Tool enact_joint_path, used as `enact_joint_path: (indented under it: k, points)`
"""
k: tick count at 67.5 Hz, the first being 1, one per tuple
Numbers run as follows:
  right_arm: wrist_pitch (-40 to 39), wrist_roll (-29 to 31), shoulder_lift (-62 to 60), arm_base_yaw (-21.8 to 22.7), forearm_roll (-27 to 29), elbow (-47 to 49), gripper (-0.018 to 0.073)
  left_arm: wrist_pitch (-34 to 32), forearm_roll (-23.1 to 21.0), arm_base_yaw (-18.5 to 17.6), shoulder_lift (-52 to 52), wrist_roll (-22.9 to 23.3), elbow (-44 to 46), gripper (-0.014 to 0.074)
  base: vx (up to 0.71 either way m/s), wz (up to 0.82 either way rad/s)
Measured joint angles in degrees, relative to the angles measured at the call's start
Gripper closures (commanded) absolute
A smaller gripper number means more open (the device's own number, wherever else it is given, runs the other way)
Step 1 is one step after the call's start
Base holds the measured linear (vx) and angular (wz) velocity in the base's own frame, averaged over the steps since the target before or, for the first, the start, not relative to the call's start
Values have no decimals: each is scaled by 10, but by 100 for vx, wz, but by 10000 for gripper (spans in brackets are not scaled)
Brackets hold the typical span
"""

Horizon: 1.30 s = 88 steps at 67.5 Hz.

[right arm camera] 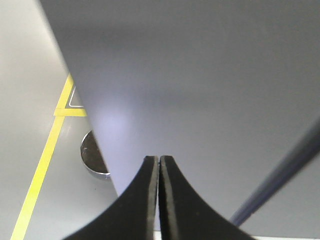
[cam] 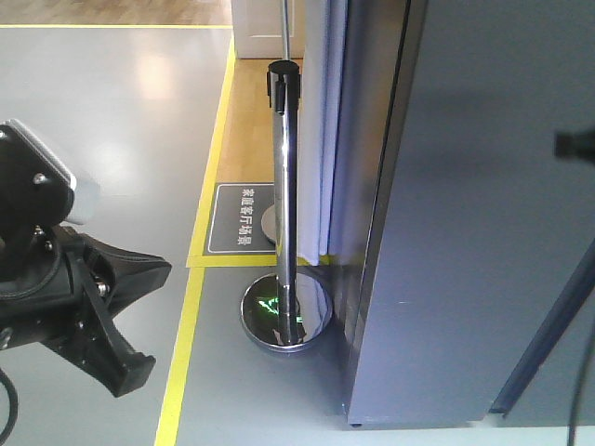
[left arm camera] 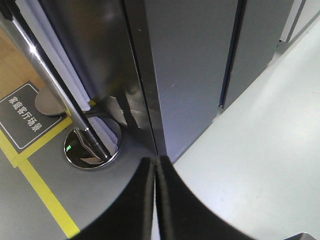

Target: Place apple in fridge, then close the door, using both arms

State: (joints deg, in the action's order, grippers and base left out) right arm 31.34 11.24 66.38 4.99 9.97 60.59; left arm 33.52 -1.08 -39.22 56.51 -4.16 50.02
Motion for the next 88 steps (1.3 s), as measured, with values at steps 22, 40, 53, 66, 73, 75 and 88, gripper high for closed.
enact_joint_path:
  k: [22, 40, 53, 66, 73, 75, 88]
  points:
    - [109, -23, -251, 0, -42, -144, 561, 0, 0, 0, 0, 0, 0, 602, 0, 0]
    - [268, -71, -391, 1, -100, -164, 561, 0, 0, 0, 0, 0, 0, 602, 0, 0]
    - [345, -75, -446, -22, -105, -164, 561, 0, 0, 0, 0, 0, 0, 602, 0, 0]
    - [377, -106, -451, -77, -111, -164, 561, 1, 0, 0, 0, 0, 0, 602, 0, 0]
    - [380, -112, -451, -77, -111, -164, 561, 1, 0, 0, 0, 0, 0, 602, 0, 0]
    - [380, -112, -451, -77, -111, -164, 561, 1, 0, 0, 0, 0, 0, 602, 0, 0]
    - [380, -112, -451, -77, -111, -164, 561, 1, 0, 0, 0, 0, 0, 602, 0, 0]
